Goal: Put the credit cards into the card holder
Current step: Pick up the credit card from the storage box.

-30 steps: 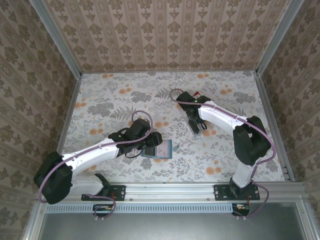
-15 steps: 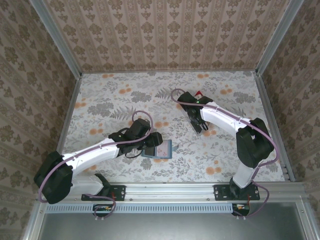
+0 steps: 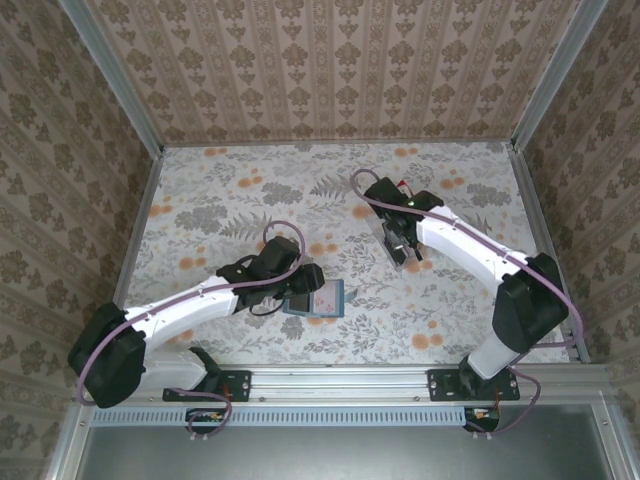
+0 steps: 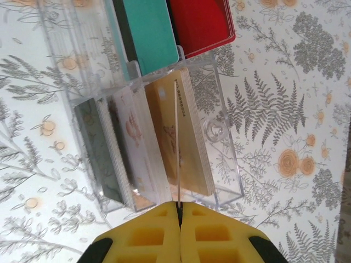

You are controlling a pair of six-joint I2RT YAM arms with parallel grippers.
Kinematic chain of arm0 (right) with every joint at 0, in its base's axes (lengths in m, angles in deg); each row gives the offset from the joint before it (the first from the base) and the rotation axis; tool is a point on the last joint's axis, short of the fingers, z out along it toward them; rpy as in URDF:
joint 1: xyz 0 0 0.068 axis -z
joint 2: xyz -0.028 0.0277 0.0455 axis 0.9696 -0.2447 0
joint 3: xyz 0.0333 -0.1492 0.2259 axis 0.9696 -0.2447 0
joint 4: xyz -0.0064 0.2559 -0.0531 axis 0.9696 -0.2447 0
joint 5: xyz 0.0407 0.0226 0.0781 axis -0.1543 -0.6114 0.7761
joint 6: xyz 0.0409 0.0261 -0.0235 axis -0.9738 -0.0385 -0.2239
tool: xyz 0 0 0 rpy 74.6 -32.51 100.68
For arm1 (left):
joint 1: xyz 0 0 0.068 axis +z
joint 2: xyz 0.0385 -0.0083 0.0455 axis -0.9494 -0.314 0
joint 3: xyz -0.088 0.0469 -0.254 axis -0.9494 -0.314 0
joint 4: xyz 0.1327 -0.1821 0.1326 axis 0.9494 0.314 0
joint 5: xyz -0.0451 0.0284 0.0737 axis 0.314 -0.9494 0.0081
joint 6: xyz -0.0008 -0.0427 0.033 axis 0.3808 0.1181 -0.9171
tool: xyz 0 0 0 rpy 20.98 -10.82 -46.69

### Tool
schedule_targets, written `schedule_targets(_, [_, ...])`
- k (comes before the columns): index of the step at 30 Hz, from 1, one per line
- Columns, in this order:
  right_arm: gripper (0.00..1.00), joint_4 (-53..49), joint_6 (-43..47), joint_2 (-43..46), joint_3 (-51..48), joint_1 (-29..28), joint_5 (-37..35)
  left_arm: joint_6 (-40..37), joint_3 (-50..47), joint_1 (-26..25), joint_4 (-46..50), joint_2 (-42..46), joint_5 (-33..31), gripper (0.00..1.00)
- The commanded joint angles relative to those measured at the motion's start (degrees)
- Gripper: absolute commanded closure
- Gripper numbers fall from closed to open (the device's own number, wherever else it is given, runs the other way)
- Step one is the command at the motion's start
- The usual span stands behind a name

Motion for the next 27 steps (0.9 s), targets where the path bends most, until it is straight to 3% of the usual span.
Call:
schedule_targets(1, [0.95, -2.0, -1.86, 4.88, -0.31, 0.67, 6.77, -1.03, 1.38, 0.52, 0.94, 1.17, 0.46, 0.34])
schedule_targets(10, [0.95, 6.0, -10.68, 17.77, -6.44, 2.74, 29.25, 2.57, -1.69, 3.23, -7.2, 4.94, 5.74, 0.32])
schedule_targets(14, [0.96, 17.31, -19.72, 22.56, -13.4, 2.88, 41.8, 4.83, -3.26, 4.68, -12.29, 6.69, 8.94, 0.29])
schedule_targets(18, [0.96, 35.03, -32.01, 23.92, -22.18, 2.79, 53.79, 7.8, -4.98, 5.88, -18.66, 8.63, 11.42, 0.27])
schedule_targets(27, [0.95, 47.59, -40.3, 20.54, -26.61, 1.08, 60.27, 9.76, -4.75, 7.7, -23.97, 9.08, 14.61, 0.26])
